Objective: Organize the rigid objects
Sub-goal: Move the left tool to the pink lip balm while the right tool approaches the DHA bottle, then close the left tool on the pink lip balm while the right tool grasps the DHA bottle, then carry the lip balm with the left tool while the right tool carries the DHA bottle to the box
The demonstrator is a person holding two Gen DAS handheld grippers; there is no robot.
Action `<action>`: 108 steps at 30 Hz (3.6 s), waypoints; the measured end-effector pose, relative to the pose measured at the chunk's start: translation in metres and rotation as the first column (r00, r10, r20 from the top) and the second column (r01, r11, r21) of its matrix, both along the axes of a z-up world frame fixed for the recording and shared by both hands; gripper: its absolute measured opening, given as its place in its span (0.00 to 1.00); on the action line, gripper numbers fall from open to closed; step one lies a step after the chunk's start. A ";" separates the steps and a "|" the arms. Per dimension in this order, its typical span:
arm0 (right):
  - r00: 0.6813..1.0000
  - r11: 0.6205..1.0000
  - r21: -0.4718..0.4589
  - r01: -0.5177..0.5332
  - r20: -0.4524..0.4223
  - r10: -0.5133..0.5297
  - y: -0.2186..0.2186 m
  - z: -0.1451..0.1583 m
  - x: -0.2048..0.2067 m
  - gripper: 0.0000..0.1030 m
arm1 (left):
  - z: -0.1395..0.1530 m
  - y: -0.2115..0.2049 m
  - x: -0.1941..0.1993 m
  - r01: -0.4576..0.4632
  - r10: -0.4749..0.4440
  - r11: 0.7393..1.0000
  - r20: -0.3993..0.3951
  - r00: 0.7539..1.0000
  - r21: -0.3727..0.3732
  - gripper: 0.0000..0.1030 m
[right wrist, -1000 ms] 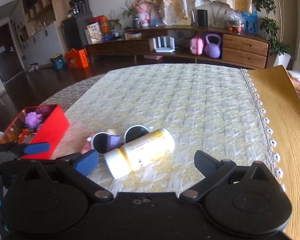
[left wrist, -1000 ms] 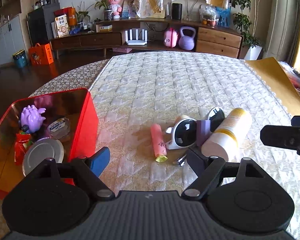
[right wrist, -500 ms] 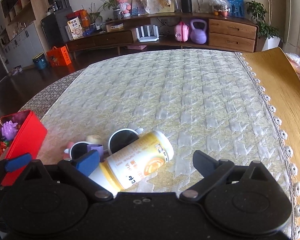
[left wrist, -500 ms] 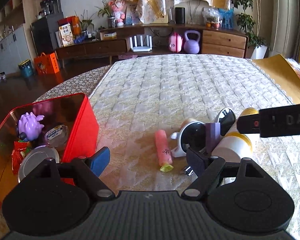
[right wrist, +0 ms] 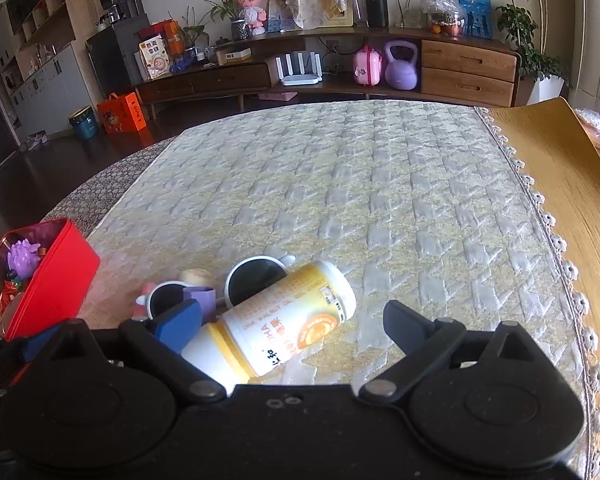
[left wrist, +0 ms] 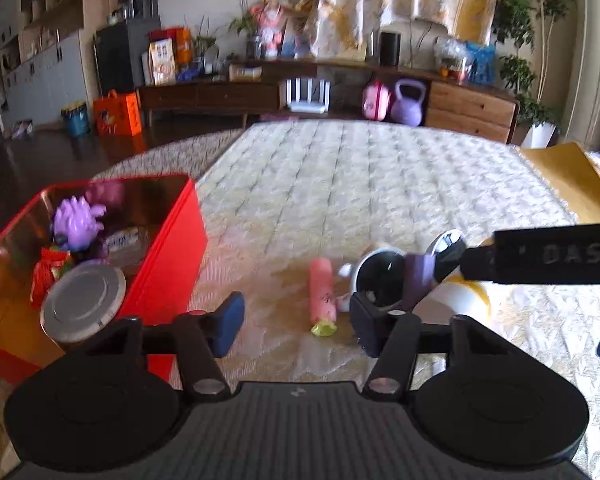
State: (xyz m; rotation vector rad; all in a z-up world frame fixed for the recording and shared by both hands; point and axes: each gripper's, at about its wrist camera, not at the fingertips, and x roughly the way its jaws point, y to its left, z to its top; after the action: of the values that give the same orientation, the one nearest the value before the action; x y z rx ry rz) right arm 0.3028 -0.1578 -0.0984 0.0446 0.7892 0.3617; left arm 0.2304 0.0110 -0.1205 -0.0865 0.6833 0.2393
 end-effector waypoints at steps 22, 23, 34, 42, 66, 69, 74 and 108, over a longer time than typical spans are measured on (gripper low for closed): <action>0.995 0.993 0.096 0.070 -0.081 -0.062 -0.010 -0.024 0.013 0.83 | -0.019 0.014 0.034 0.066 -0.068 0.998 -0.066 0.996 -0.021 0.43; 0.995 0.991 0.119 0.063 -0.084 -0.054 -0.012 -0.024 0.012 0.77 | -0.019 0.014 0.035 0.070 -0.071 0.997 -0.064 0.995 -0.019 0.39; 0.988 0.973 0.219 0.067 -0.149 -0.034 -0.014 -0.032 0.019 0.57 | -0.019 0.017 0.041 0.105 -0.106 0.994 -0.054 0.993 -0.019 0.15; 0.988 0.973 0.217 0.079 -0.144 -0.048 -0.025 -0.028 0.003 0.49 | -0.016 0.022 0.035 0.108 -0.111 0.993 -0.064 0.992 -0.049 0.15; 0.995 0.971 0.226 -0.081 -0.046 0.094 -0.006 0.048 -0.085 0.47 | 0.056 0.048 -0.049 0.118 -0.120 0.981 -0.006 0.993 -0.153 0.15; 0.993 0.967 0.229 -0.109 -0.026 0.118 0.004 0.057 -0.091 0.47 | 0.064 0.060 -0.057 0.119 -0.120 0.981 -0.003 0.993 -0.150 0.15; 0.987 0.960 0.232 -0.157 -0.005 0.163 0.026 0.067 -0.098 0.47 | 0.073 0.085 -0.070 0.096 -0.095 0.984 0.012 0.995 -0.149 0.15; 0.914 0.914 0.026 -0.406 -0.019 0.406 0.214 0.049 -0.050 0.47 | 0.035 0.222 -0.054 -0.059 0.051 0.993 -0.082 0.995 -0.099 0.15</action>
State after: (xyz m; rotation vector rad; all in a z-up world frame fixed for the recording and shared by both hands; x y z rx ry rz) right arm 0.2528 0.0558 -0.0492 -0.0974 0.8175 0.7667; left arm 0.1769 0.2328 -0.0859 -0.1944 0.7725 0.2623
